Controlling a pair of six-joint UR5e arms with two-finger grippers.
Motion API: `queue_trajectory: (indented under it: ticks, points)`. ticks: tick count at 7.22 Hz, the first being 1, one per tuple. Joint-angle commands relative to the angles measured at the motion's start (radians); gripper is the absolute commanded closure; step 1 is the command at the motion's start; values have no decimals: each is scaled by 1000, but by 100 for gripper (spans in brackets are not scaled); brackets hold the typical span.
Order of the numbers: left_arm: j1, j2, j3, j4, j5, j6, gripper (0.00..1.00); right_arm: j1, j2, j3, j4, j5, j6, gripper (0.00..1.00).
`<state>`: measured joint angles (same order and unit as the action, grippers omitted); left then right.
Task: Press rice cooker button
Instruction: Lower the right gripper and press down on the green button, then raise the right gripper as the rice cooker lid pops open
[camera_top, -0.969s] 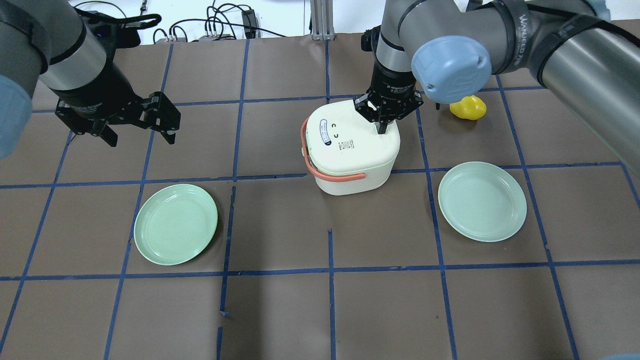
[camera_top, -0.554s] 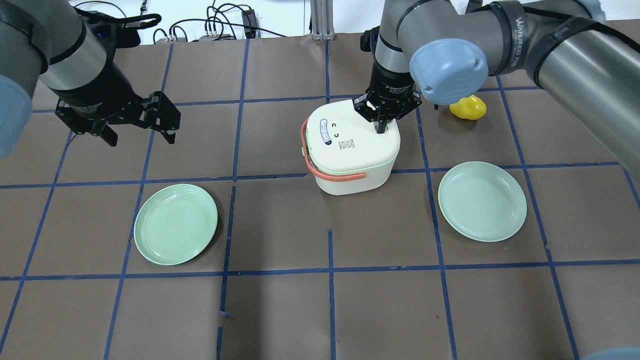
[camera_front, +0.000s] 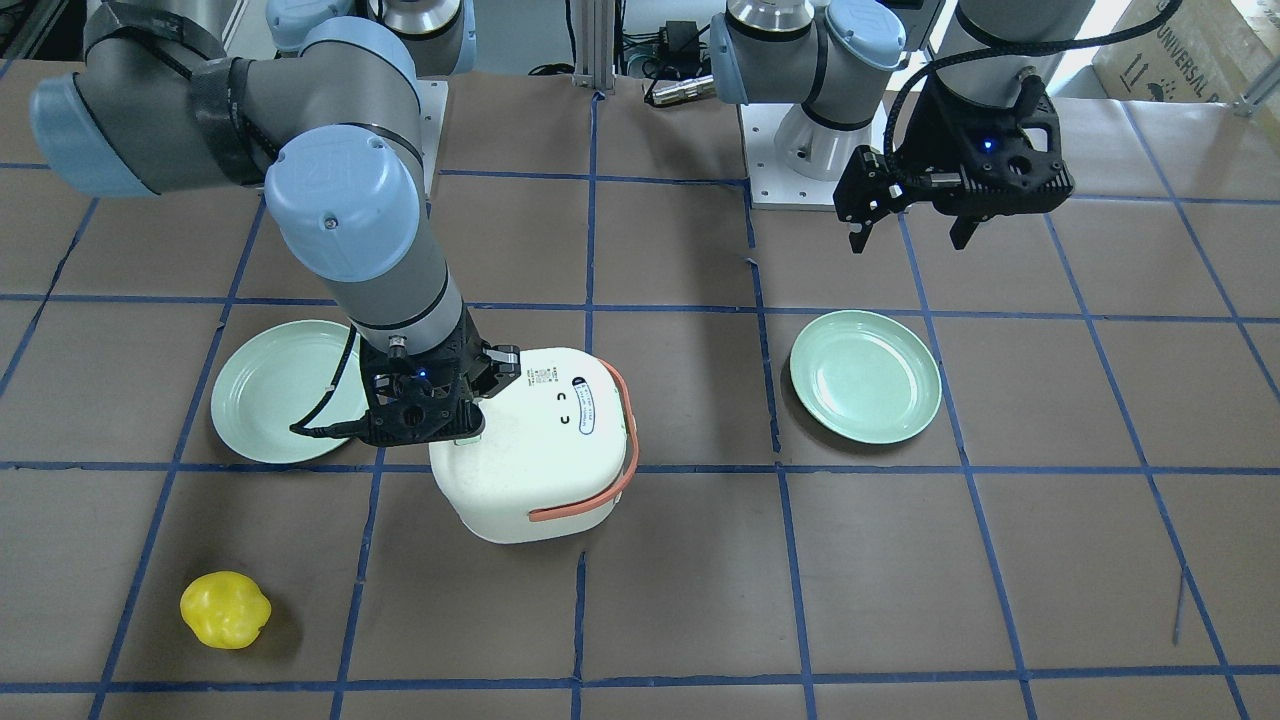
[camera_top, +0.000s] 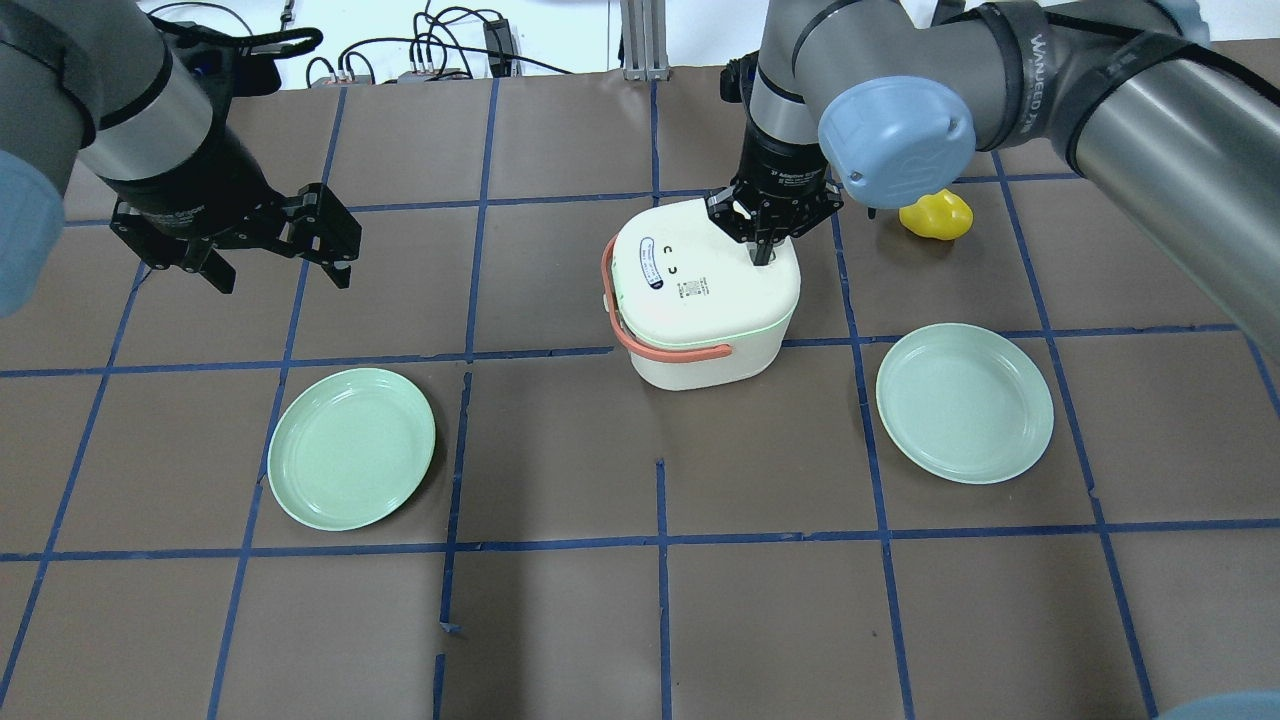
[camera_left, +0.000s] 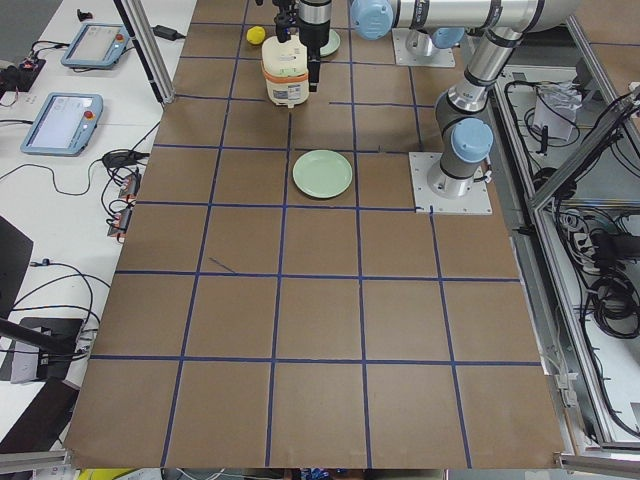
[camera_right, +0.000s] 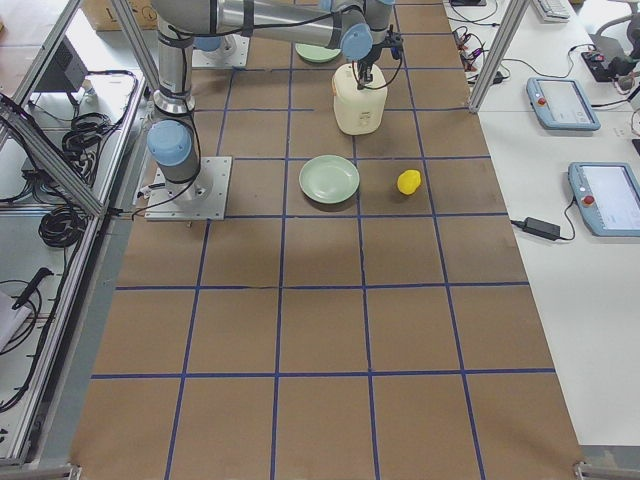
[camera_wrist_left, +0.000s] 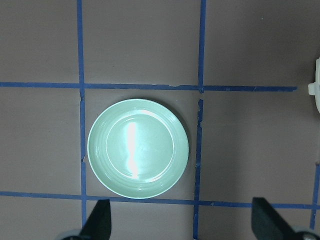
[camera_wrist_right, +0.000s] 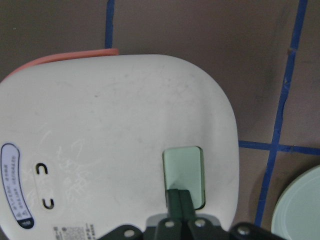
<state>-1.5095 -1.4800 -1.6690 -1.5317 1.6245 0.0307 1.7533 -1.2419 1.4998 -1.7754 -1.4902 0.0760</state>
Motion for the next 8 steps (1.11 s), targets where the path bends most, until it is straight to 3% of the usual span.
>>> queue_trajectory:
  ticks: [1,2,3,6,8]
  points:
    - [0,0,0,-1,0,0,0,0,-16,-10,25,-2,1,92]
    - [0,0,0,1,0,0,0,0,-33,-9,40,-2,1,90]
    - [0,0,0,1,0,0,0,0,-65,-3,69,-4,1,81]
    - [0,0,0,1,0,0,0,-1,-141,-12,129,-15,5,1]
    - [0,0,0,1,0,0,0,-35,-189,-48,159,-28,1,0]
